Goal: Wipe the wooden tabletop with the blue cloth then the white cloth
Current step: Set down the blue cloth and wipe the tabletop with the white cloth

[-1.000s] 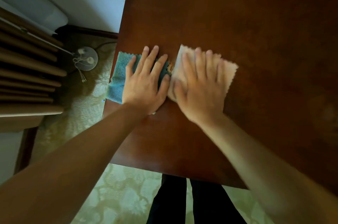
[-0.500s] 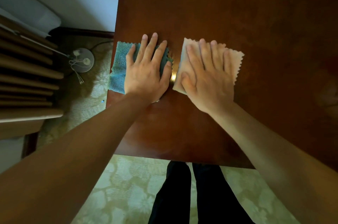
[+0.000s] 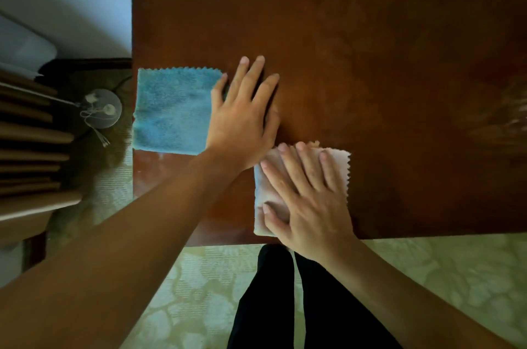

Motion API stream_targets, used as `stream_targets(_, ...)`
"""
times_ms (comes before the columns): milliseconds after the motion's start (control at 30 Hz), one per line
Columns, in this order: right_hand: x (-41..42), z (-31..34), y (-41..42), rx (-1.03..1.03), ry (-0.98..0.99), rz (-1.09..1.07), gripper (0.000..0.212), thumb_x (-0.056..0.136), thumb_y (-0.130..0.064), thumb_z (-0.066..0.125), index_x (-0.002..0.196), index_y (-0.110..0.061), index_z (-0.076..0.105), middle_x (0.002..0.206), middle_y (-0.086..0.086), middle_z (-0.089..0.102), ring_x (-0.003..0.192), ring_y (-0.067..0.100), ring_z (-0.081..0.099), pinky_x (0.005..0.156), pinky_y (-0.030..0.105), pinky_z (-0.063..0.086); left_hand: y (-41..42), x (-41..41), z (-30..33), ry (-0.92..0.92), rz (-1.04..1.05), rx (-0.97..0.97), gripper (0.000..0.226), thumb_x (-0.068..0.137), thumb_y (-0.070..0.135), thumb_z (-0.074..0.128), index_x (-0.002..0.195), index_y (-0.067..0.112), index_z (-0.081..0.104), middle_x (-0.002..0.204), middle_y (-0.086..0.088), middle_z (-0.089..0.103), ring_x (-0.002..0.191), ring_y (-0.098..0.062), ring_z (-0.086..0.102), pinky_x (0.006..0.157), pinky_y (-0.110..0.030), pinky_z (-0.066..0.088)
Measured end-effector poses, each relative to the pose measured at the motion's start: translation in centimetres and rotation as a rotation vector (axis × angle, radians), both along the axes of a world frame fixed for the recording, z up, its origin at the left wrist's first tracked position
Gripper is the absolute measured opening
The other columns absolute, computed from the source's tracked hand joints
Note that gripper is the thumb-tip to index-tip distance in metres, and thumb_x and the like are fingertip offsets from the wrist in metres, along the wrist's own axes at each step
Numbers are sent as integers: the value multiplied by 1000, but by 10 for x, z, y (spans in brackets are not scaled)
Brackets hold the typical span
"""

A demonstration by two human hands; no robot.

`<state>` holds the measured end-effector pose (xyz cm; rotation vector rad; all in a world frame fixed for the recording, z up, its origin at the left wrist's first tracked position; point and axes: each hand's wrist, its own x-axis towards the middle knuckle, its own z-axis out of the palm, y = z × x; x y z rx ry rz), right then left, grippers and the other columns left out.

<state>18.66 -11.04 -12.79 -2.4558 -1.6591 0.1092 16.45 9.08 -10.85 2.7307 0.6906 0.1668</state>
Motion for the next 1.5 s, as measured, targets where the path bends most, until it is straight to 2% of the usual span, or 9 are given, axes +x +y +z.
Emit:
stream_targets(133,38,-1,-44,-6,-8,-88,69,100,-59,37,160,-26,31,168,10,27,157,32,19,125,58,19,-6,16,-7,16,16,2,52,104,35,39,152,14,43,164,-9,29,154,-26,18,123,-51,11)
stream_targets(233,50,-2,-51,-22,-6,-97,74,95,-58,44,160,-27,27,168,9,27,157,33,20,124,60,22,-5,12,-12,-33,37,-3,52,104,38,39,150,14,44,162,-8,33,154,-26,21,124,-47,11)
stream_targets(500,94,4,10,-41,-62,-158,71,98,-55,45,159,-21,36,166,13,31,156,34,23,124,59,21,-4,12,-15,-50,39,26,54,99,41,43,145,14,49,160,-9,38,152,-27,25,123,-48,14)
stream_targets(633,79,7,4,-38,-36,-190,70,101,-56,39,160,-21,31,167,13,26,157,33,19,124,59,20,-4,12,-16,-50,43,34,55,99,43,42,146,15,48,160,-8,37,152,-25,24,124,-46,13)
stream_targets(800,44,5,-28,-24,-12,-193,72,96,-56,45,159,-22,35,167,11,29,156,33,22,123,60,22,-4,13,-15,-63,52,33,54,99,41,44,145,14,50,159,-8,39,152,-26,26,123,-45,13)
stream_targets(967,71,0,-12,-6,-41,-116,70,98,-54,42,159,-22,31,166,12,30,155,34,23,123,60,24,-5,13,-15,-69,55,37,52,99,40,44,144,14,51,158,-8,40,151,-26,27,123,-44,13)
stream_targets(1133,108,2,26,-24,-94,-148,66,101,-53,35,159,-20,36,165,13,32,155,33,25,124,57,21,-4,13,-14,-67,57,43,54,99,42,41,144,14,51,158,-8,41,151,-26,28,123,-44,14)
stream_targets(1300,89,3,18,-55,-85,-219,67,103,-55,36,161,-21,31,168,12,26,157,32,19,125,56,19,-5,13,-15,-58,53,57,54,98,40,43,144,14,51,158,-9,41,151,-26,28,123,-45,15)
stream_targets(1500,67,2,0,15,-56,-187,66,100,-53,45,156,-20,42,164,12,35,154,33,28,122,59,25,-5,14,-15,-67,61,46,52,99,39,45,143,14,52,157,-9,42,151,-26,29,123,-45,15)
